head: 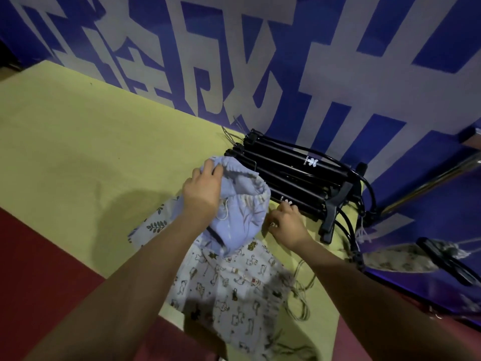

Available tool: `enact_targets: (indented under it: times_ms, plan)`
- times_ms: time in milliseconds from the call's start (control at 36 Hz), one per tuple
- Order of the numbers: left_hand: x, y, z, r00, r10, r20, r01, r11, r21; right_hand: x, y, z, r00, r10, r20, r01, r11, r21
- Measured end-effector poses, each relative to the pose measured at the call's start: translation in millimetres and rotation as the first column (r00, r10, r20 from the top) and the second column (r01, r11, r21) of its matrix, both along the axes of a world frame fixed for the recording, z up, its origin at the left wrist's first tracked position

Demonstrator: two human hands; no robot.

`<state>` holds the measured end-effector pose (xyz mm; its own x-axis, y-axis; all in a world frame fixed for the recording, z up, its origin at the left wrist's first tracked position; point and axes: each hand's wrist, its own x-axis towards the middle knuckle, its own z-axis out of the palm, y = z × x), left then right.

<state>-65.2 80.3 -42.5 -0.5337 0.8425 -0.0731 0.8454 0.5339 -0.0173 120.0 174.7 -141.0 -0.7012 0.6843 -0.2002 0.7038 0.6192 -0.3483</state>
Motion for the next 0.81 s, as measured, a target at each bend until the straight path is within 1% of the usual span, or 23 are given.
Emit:
enact_targets:
  times_ms: [194,333,389,417,472,528,611,667,722,806]
  plan:
    - [5,-1,-3,0.998,-0.010,0.055,0.009,1.000,0.029,-1,-3,0,0.999,0.001,0.043,-0.002,1.000,0.006]
    - [7,-4,1,0.997,-0.023,0.071,0.020,0.999,0.043,4,-7,12,0.999,-0.046,-0.018,0.045,0.998,-0.036]
    - [8,-8,5,0.995,-0.041,0.085,0.036,0.997,0.069,9,-9,20,0.990,-0.116,-0.084,0.108,0.990,-0.088]
    - [8,-9,6,0.994,-0.054,0.096,0.046,0.995,0.085,12,-10,25,0.977,-0.164,-0.139,0.143,0.979,-0.147]
    - [10,-11,8,0.987,-0.091,0.129,0.074,0.989,0.127,18,-15,38,0.929,-0.247,-0.275,0.181,0.953,-0.243]
    - [12,-13,12,0.976,-0.131,0.172,0.103,0.981,0.166,21,-21,56,0.863,-0.300,-0.406,0.211,0.945,-0.248]
    - [15,-15,16,0.958,-0.165,0.235,0.118,0.972,0.203,17,-28,86,0.768,-0.315,-0.557,0.236,0.949,-0.211]
    - [16,-14,18,0.939,-0.180,0.292,0.117,0.969,0.219,9,-29,102,0.737,-0.286,-0.613,0.231,0.958,-0.169]
    - [16,-14,20,0.905,-0.203,0.374,0.117,0.964,0.240,-1,-32,116,0.762,-0.180,-0.622,0.184,0.981,-0.059]
    - [16,-12,26,0.824,-0.235,0.516,0.104,0.957,0.269,-15,-36,122,0.867,0.016,-0.498,0.083,0.981,0.177]
